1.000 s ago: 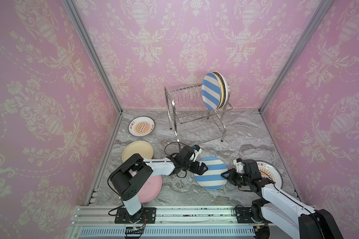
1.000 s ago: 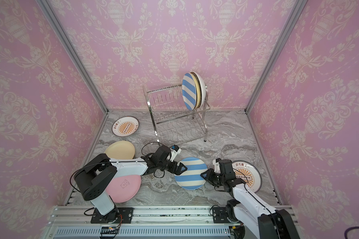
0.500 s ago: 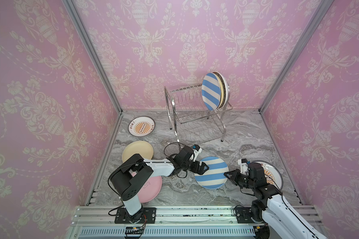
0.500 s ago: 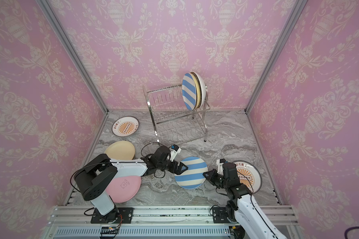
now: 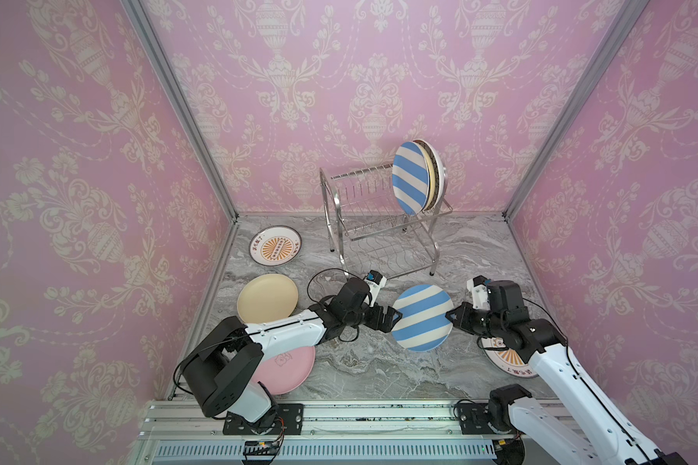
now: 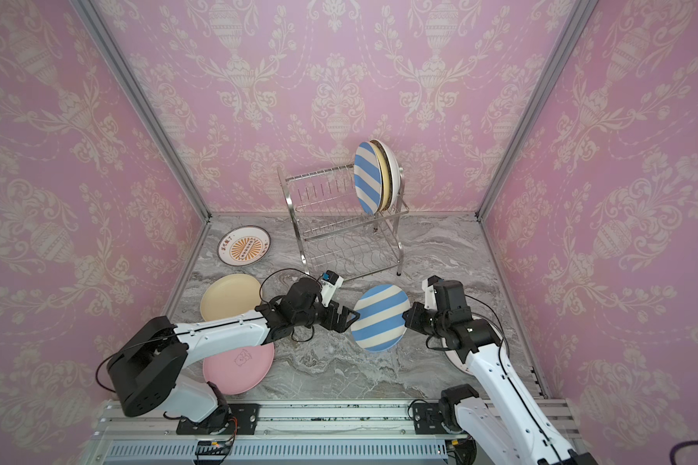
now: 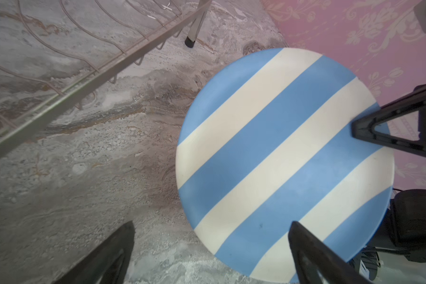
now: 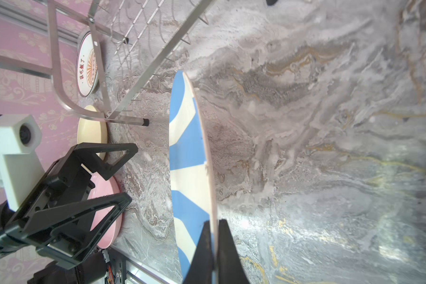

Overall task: Load plates into a dish rack
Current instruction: Pick up the plate from the center of the table.

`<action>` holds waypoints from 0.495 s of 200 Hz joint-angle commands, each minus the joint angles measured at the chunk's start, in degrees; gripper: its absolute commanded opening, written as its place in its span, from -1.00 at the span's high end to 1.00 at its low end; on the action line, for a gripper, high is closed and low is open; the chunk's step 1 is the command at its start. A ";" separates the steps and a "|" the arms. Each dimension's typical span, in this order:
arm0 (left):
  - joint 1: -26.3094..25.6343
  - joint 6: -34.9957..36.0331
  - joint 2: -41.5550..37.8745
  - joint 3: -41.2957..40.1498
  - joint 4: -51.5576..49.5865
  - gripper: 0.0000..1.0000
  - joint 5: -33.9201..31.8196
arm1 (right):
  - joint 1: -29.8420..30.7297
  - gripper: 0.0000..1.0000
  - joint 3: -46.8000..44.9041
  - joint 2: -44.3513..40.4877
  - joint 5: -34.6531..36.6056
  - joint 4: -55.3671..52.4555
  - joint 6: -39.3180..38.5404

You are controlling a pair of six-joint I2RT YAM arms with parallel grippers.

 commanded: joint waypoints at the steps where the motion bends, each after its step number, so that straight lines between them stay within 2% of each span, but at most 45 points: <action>1: 1.36 4.43 -3.97 -0.08 -7.00 -0.99 -4.82 | 0.27 1.00 9.61 1.45 1.27 -9.83 -9.82; 51: 4.58 7.18 -14.62 -0.48 -12.84 -0.99 -7.62 | 1.26 1.00 30.86 5.15 -7.39 -17.71 -18.37; 69: 6.05 8.38 -19.09 -0.31 -14.95 -0.99 -8.69 | 2.52 1.00 38.19 7.15 -8.80 -20.46 -21.04; 99: 10.44 7.60 -25.33 -2.15 -14.47 -0.99 -6.33 | 3.39 1.00 48.40 10.75 -9.28 -20.85 -22.85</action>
